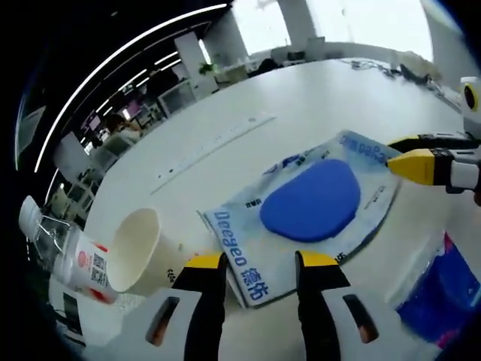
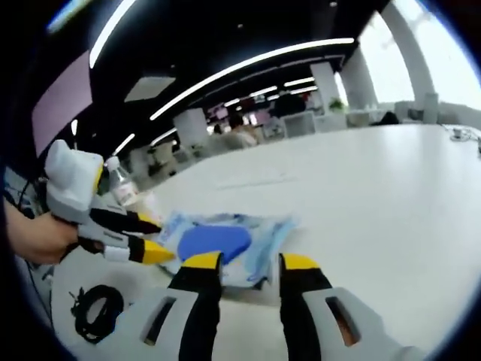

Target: Arrange the tabletop items into an orderly group along one side of the table until the central work area is clear of visible clutter.

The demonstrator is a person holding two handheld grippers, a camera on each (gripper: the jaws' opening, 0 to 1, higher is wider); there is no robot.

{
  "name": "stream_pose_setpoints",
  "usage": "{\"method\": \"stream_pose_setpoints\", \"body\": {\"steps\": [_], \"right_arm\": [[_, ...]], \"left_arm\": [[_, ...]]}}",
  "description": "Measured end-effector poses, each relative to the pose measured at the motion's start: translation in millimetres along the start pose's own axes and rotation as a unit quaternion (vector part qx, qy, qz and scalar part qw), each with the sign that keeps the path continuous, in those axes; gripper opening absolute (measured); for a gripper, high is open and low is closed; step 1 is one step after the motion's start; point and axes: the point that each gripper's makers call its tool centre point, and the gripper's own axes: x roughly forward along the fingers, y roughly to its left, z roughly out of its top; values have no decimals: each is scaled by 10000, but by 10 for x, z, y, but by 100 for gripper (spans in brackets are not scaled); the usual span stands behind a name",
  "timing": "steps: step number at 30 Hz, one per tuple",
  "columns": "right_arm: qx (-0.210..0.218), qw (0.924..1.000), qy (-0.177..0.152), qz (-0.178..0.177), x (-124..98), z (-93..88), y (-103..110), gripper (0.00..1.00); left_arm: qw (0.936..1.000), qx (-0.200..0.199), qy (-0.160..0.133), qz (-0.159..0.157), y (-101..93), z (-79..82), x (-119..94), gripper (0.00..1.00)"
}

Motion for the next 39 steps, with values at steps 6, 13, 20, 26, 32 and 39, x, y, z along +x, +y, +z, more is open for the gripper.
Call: {"method": "stream_pose_setpoints", "body": {"steps": [6, 13, 20, 26, 32, 39], "right_arm": [[-109, 9999, -66, -76, -70, 62, -29, 32], [-146, 9998, -119, -81, -150, 104, -58, 33], [-192, 9997, -165, -30, -188, 148, -5, 38], [-156, 9998, -100, 28, -237, 153, 63, 43], [-31, 9999, -95, 95, -272, 170, 126, 51], [-12, 9997, -71, 220, -314, 209, 258, 58]], "left_arm": [[10000, -2, 30, -6, 3, -1, -7, 36], [10000, 64, 21, 0, 9, 18, -46, 41], [9998, 113, -135, 25, -8, 80, -183, 45], [9998, -8, -211, 16, -41, 83, -313, 54], [9990, -199, -383, 61, -22, 111, -509, 60], [9973, -515, -489, 158, 73, 85, -696, 71]]}}
